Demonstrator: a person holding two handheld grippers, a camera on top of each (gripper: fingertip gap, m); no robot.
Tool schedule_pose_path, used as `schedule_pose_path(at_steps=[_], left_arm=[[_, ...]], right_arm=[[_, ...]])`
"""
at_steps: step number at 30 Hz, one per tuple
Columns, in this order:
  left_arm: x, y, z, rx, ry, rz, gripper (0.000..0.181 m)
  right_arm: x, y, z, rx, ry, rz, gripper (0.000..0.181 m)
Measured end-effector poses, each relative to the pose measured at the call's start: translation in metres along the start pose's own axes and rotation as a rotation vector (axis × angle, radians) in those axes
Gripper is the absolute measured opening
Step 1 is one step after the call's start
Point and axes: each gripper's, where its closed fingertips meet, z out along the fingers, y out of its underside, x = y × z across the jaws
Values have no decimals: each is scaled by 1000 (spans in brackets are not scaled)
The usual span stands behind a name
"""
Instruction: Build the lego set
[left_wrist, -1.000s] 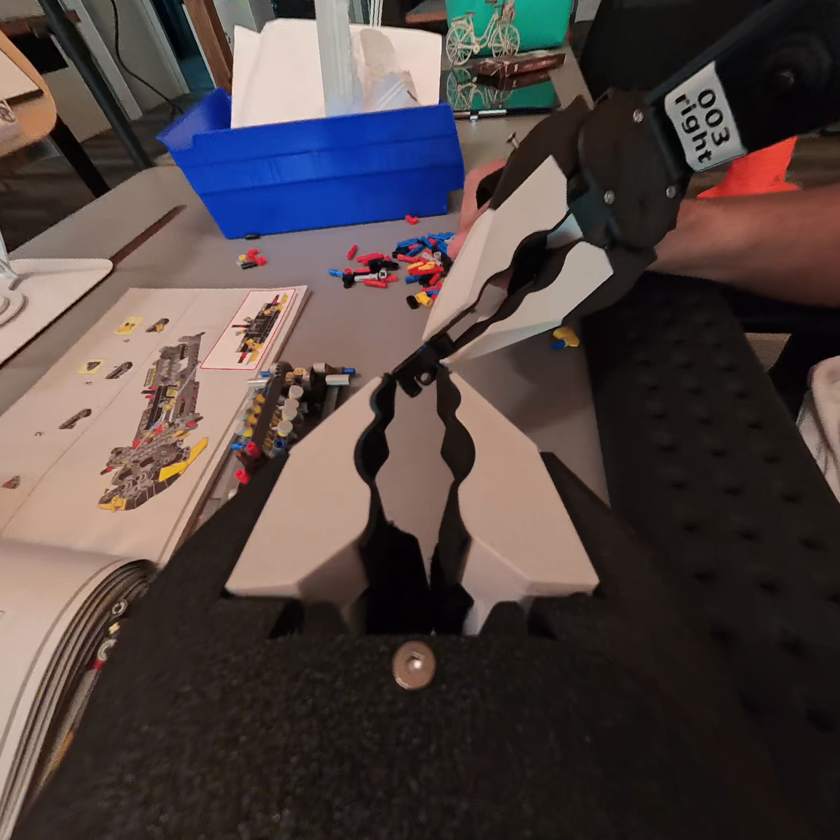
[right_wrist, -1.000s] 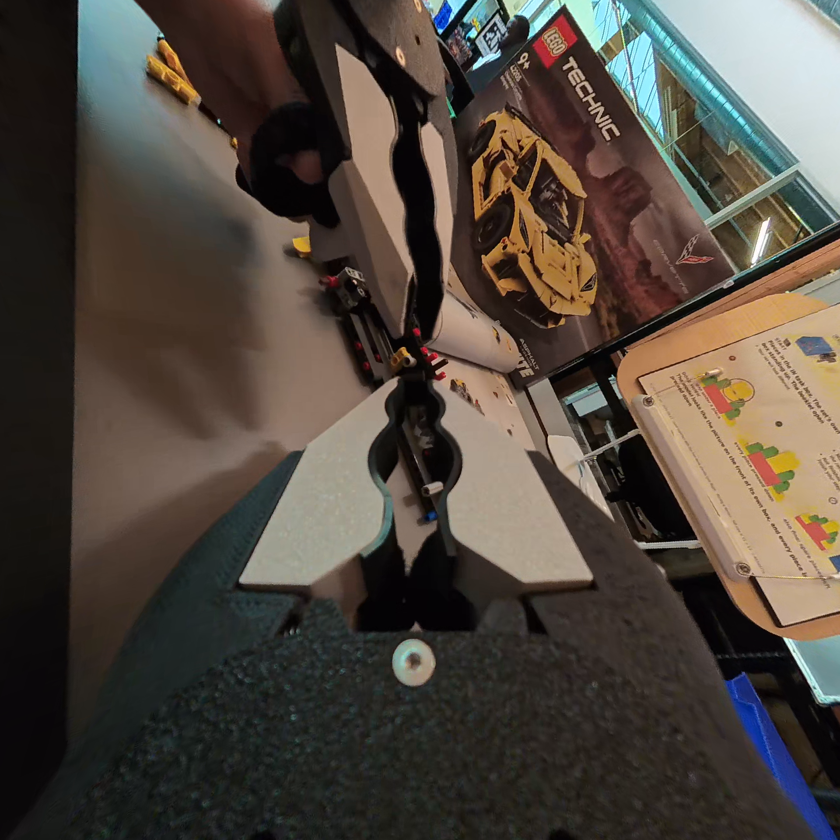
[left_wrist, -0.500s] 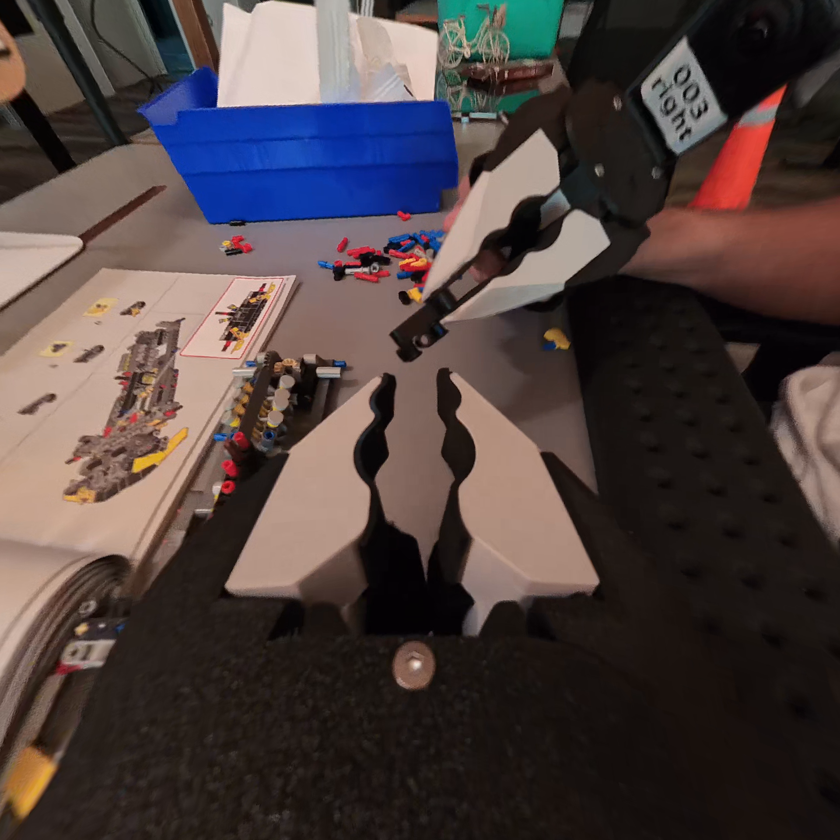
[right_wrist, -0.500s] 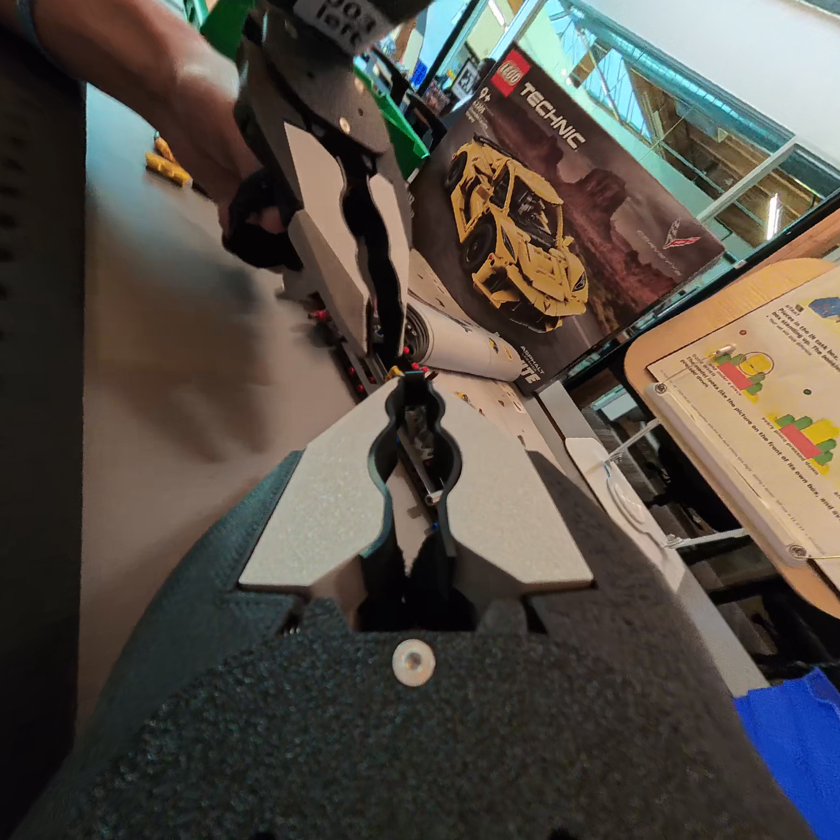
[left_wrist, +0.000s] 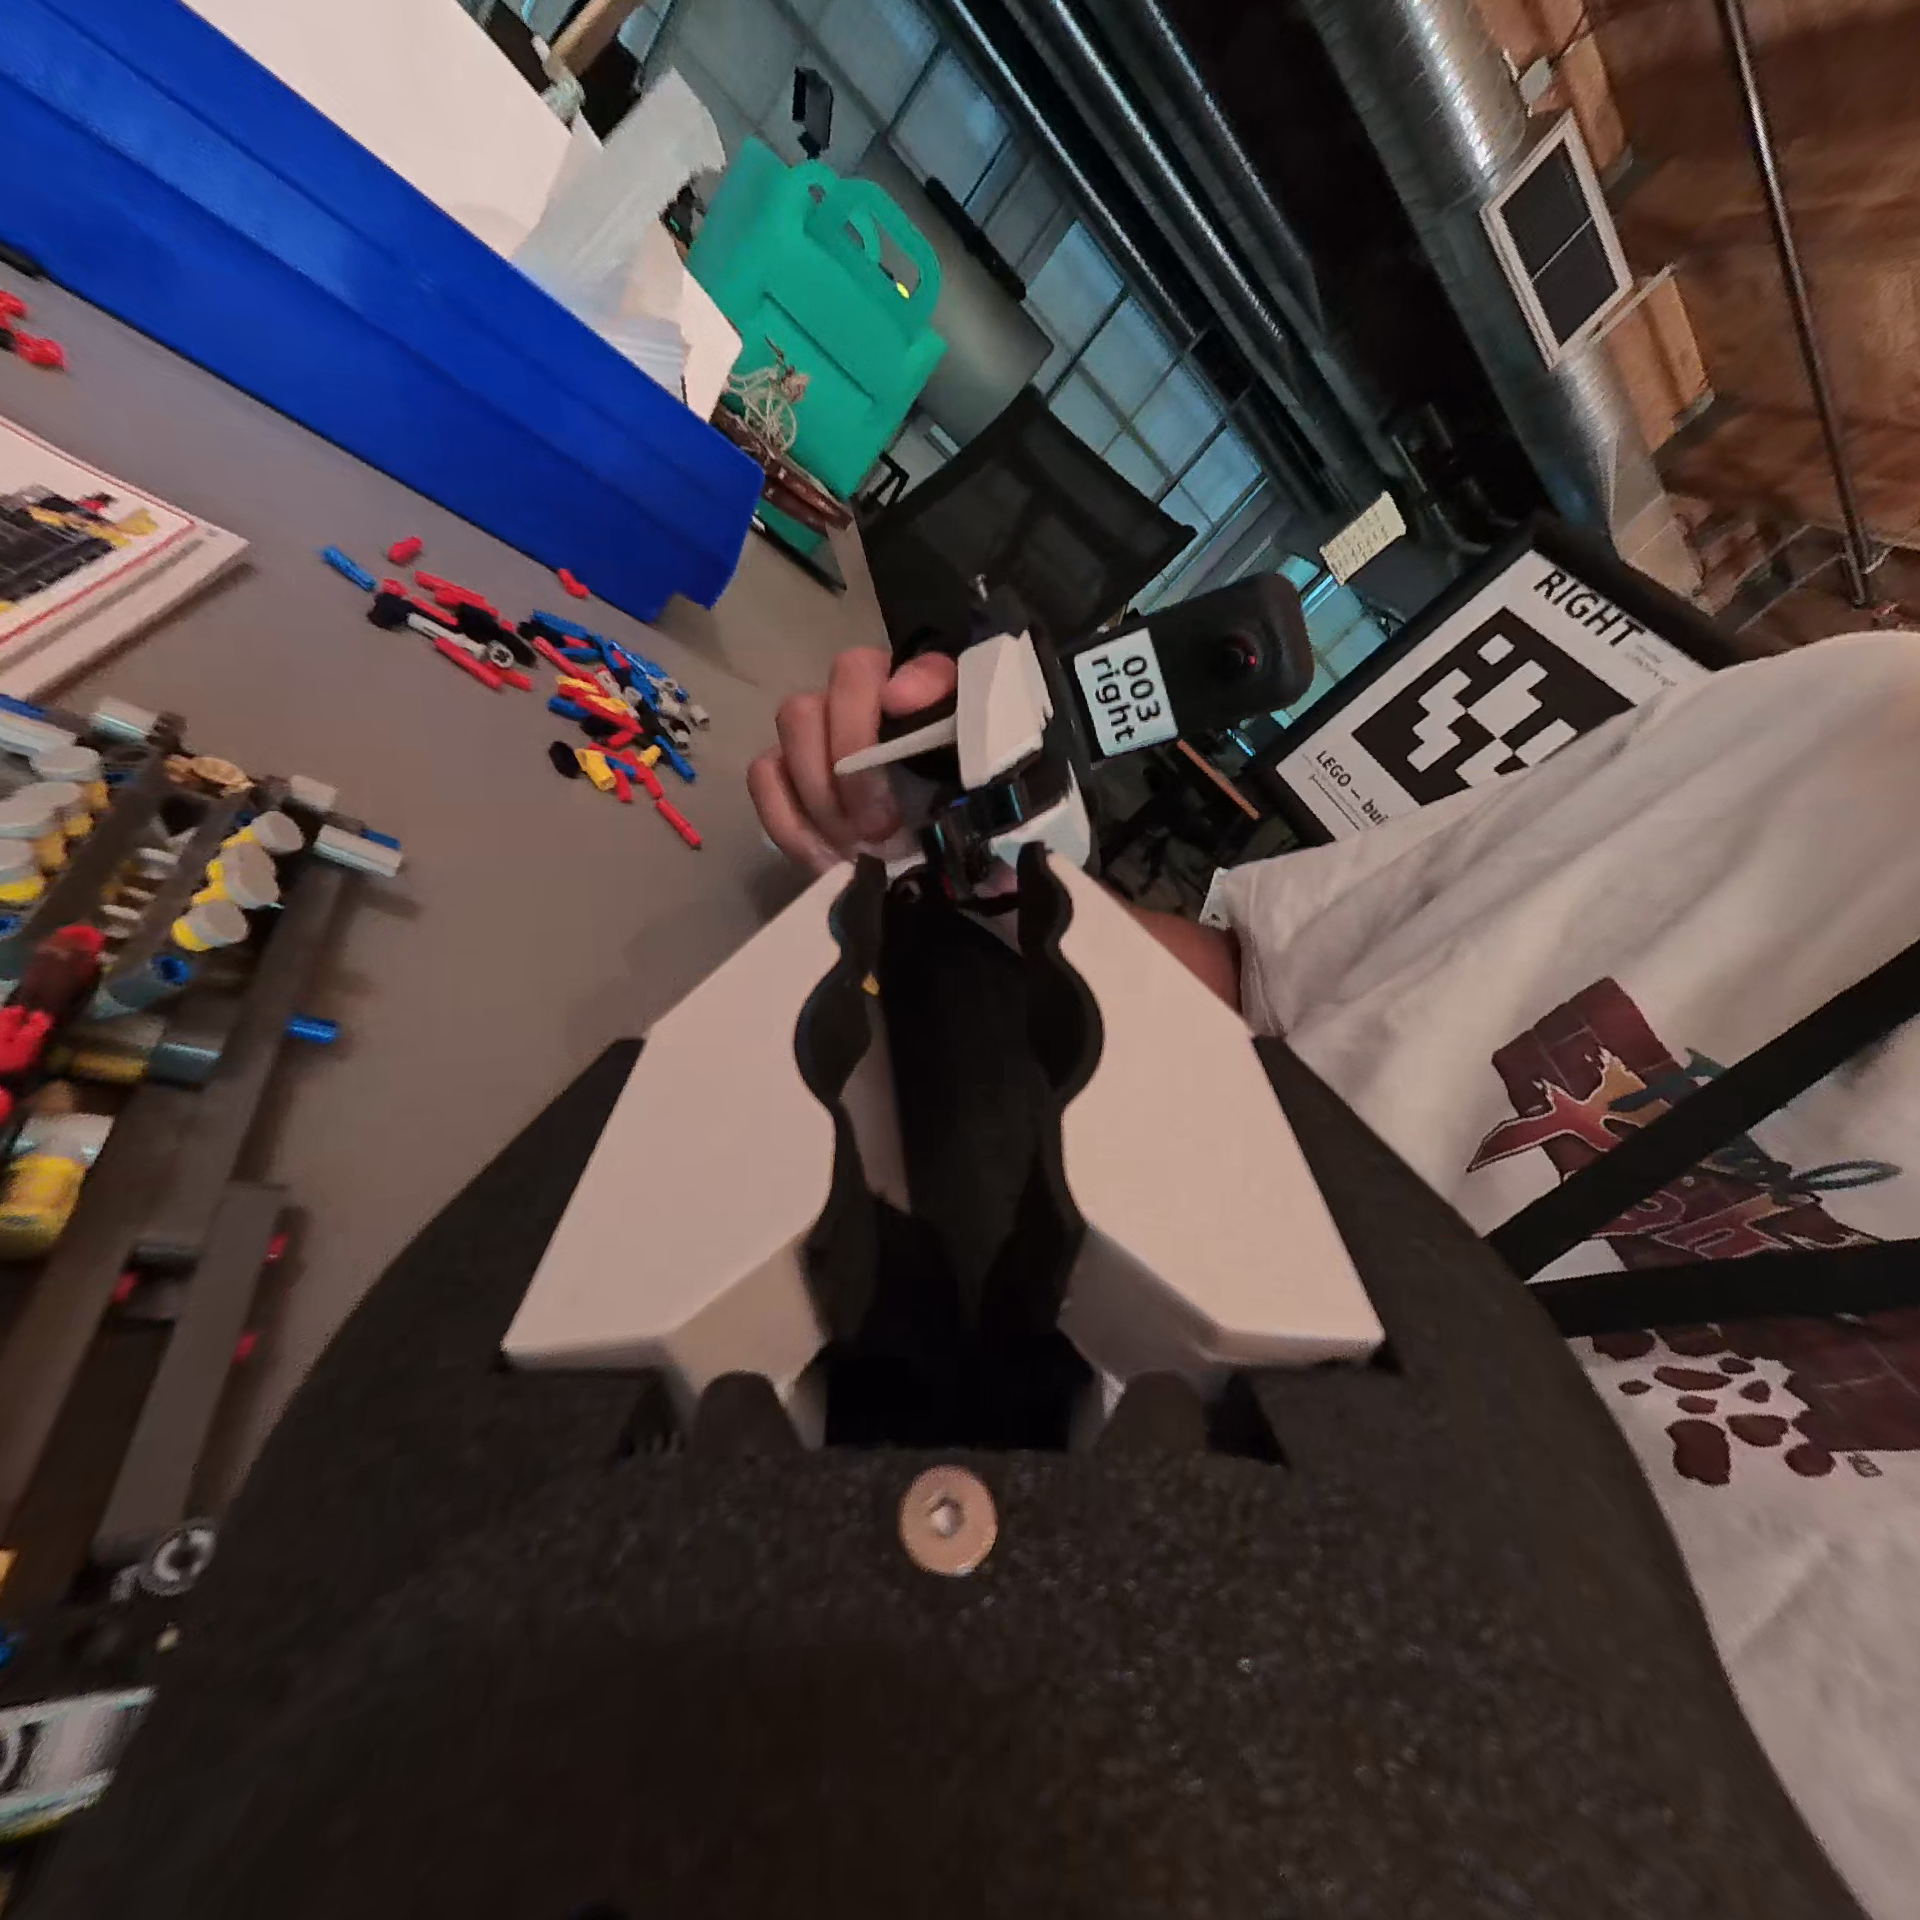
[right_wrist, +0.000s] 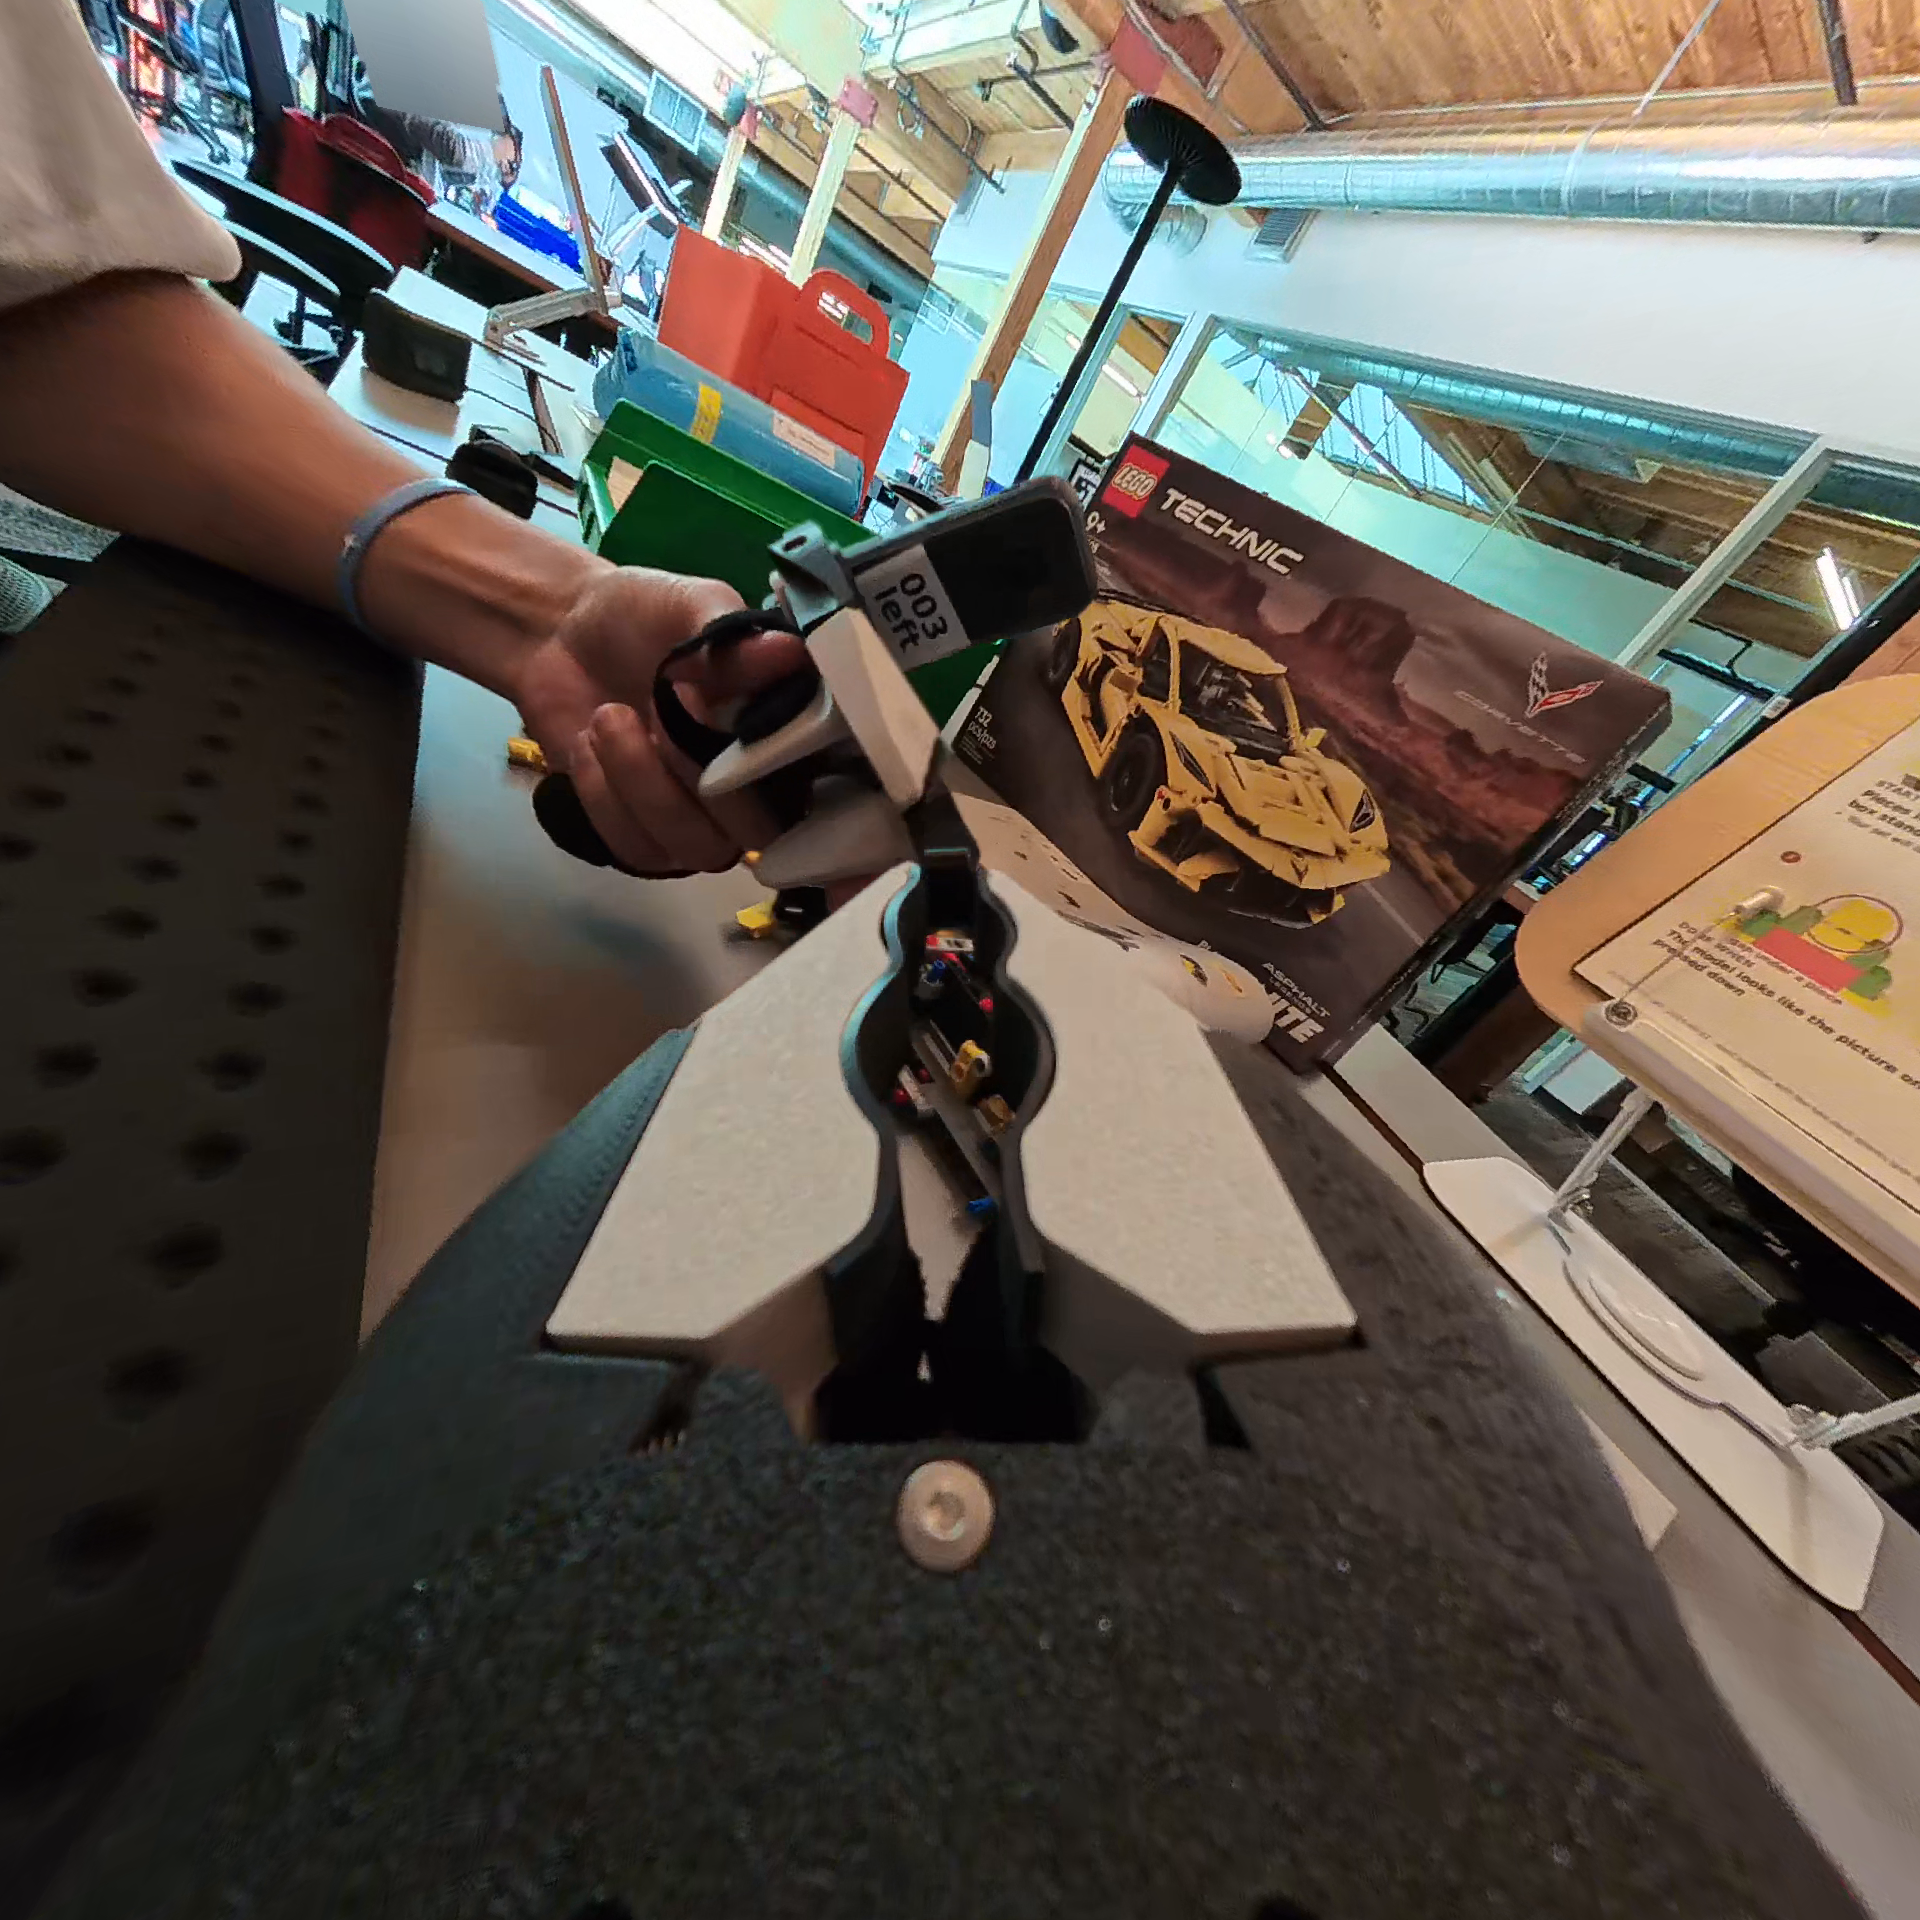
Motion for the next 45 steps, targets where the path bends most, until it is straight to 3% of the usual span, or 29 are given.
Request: schedule_pose_path(at_steps=[12,15,20,22,28,34,45], left_arm=[[-2,6,1,-13,39,-73,14],[-1,8,-1,-49,25,-14,14],[-6,13,-7,-127,-53,125,14],[-9,18,-9,-182,-100,209,15],[-11,44,-8,-374,-199,494,14],[-14,58,-7,-461,-229,561,14],[-16,64,-4,-486,-241,576,14]], right_arm=[[-4,2,2,-18,15,22,7],[-8,3,1,-25,-21,178,9],[-10,1,-7,-18,-259,631,26],[-14,10,-6,-61,-311,730,28],[-56,35,2,-271,-464,710,19],[-59,34,1,-269,-500,741,16],[-70,49,5,-372,-482,623,8]])
